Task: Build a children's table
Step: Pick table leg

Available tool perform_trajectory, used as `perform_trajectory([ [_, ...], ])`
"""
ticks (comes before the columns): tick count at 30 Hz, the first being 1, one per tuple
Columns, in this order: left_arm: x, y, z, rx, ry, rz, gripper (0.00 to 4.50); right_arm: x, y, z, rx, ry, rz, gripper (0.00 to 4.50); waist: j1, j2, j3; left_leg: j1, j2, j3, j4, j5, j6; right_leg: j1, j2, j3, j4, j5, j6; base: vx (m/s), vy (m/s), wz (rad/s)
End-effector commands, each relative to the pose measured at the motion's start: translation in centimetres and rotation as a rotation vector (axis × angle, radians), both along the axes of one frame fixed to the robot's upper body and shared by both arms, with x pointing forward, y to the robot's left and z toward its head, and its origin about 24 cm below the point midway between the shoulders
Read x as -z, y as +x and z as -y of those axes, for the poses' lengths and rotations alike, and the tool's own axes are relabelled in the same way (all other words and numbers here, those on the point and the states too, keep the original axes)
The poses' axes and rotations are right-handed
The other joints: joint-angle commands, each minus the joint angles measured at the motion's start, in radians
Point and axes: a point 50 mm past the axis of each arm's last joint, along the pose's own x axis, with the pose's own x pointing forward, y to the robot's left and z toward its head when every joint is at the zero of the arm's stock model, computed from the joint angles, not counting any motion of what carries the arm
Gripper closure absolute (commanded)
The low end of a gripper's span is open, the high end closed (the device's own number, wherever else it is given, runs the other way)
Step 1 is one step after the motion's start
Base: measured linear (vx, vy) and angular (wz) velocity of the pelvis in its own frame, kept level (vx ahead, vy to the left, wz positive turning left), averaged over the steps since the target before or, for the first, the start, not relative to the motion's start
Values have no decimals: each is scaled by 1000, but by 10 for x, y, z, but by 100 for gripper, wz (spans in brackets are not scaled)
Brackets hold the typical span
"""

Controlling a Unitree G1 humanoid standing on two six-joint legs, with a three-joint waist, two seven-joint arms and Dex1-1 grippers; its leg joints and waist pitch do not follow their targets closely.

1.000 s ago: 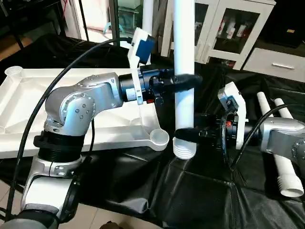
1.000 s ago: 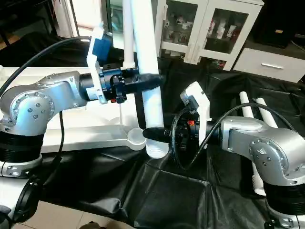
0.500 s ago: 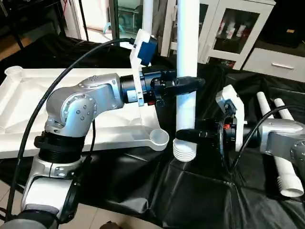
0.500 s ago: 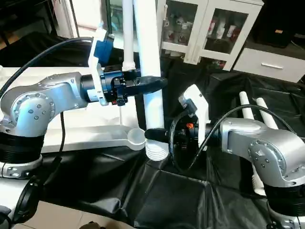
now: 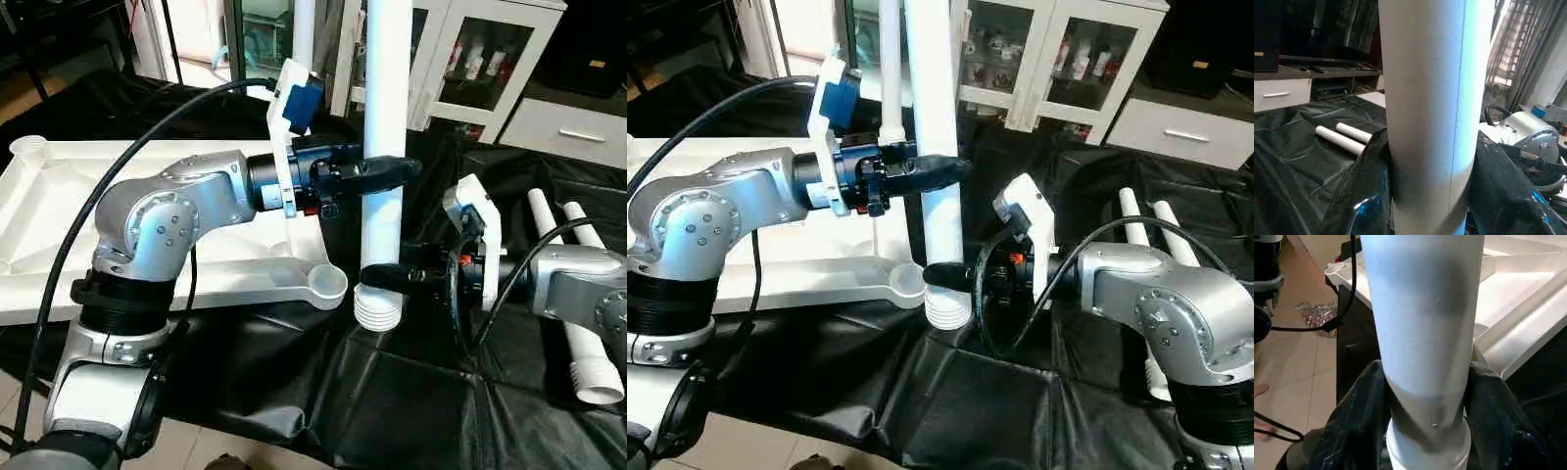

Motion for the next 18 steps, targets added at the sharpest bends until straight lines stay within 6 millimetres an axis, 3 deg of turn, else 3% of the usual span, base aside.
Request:
perform_trajectory([
  [1, -6, 0, 1, 0, -14, 23, 270, -2, 0, 1, 12, 0, 25, 261, 4, -7, -80, -7, 21, 1, -66, -60, 5, 71, -50, 26, -66, -306, -146, 0, 0, 0],
  [2, -6, 0, 1, 3, -13, 24, 270, -2, 0, 0, 11, -2, 34, 261, 4, -7, -80, -7, 22, 0, -67, -64, 4, 71, -51, 25, -66, -310, -145, 0, 0, 0],
  [5, -6, -1, 1, 9, -13, 28, 270, -2, 1, -1, 11, 5, 47, 192, 4, -8, -81, -7, 22, 0, -66, -60, 3, 72, -51, 25, -65, -302, -147, 0, 0, 0],
  [9, -6, -2, 2, 19, -11, 31, 270, -1, 1, -2, 18, -9, 54, 155, 4, -8, -81, -7, 22, 1, -66, -58, 5, 72, -51, 26, -64, -297, -151, 0, 0, 0],
  [18, -7, -4, 3, 43, -3, 38, 270, 1, 0, -3, 3, -16, 54, 148, 4, -6, -81, -6, 22, 1, -66, -60, 6, 72, -51, 26, -62, -286, -155, 0, 0, 0],
])
